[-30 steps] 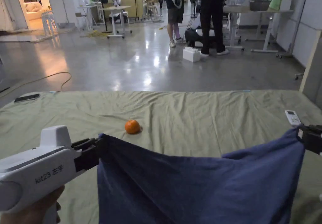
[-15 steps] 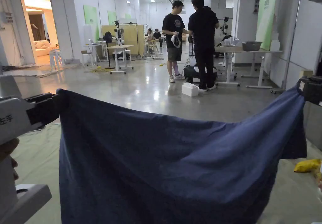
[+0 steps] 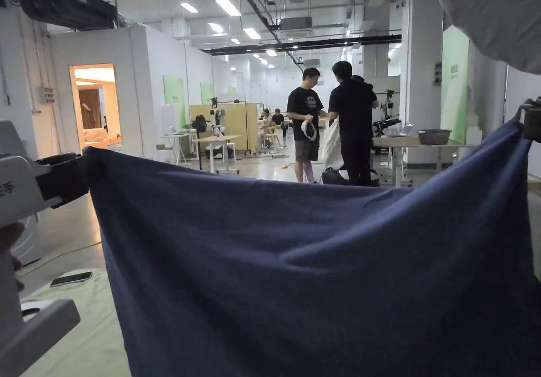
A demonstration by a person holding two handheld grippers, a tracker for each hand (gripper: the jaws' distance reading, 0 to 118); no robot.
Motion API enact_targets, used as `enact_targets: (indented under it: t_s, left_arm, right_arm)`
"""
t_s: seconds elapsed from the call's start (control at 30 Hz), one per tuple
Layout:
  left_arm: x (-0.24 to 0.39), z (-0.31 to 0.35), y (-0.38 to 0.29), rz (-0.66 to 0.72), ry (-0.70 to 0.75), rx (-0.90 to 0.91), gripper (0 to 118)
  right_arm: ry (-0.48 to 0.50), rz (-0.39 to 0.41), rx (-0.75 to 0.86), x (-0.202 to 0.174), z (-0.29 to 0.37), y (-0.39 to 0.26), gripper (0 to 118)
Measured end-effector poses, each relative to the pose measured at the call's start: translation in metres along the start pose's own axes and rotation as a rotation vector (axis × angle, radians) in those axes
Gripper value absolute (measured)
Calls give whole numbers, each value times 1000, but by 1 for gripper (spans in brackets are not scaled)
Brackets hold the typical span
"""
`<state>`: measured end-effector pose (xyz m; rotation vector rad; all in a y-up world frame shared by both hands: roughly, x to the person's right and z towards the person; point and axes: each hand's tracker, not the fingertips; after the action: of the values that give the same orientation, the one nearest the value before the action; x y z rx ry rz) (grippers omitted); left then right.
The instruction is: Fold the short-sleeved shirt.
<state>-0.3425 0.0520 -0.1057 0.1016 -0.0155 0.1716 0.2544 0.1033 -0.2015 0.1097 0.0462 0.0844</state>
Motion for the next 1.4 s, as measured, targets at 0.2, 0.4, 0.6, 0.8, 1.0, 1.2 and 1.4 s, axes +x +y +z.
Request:
enact_targets:
  t_s: [0.2,0.4,0.6,0.8,1.0,1.2,1.4]
  left_arm:
    - [-6,-30,0,40,-10,3,4]
    - [-8,-67,-8,50,36,-6,4]
    - [-16,-118,-12,-2,88,-31,4]
    - [-16,-166,-33,-51,117,-58,4]
    - [-24,-221,-59,-50,141,-127,4]
    - [-32,-274,-86,-53,159,-176,4]
    - [-34,-284,-100,-38,147,-171,4]
  right_arm:
    - [-57,42,7,-7,-20,8,5]
    - [-137,88,7,-18,-57,-2,5]
    - [-137,94,-30,-27,-99,-16,5]
    - [-98,151,-66,-43,-154,-43,5]
    - [-89,214,-67,-52,-200,-62,5]
    - [-121,234,-135,-62,-243,-82,5]
    - [-140,213,-121,-64,-255,-96,5]
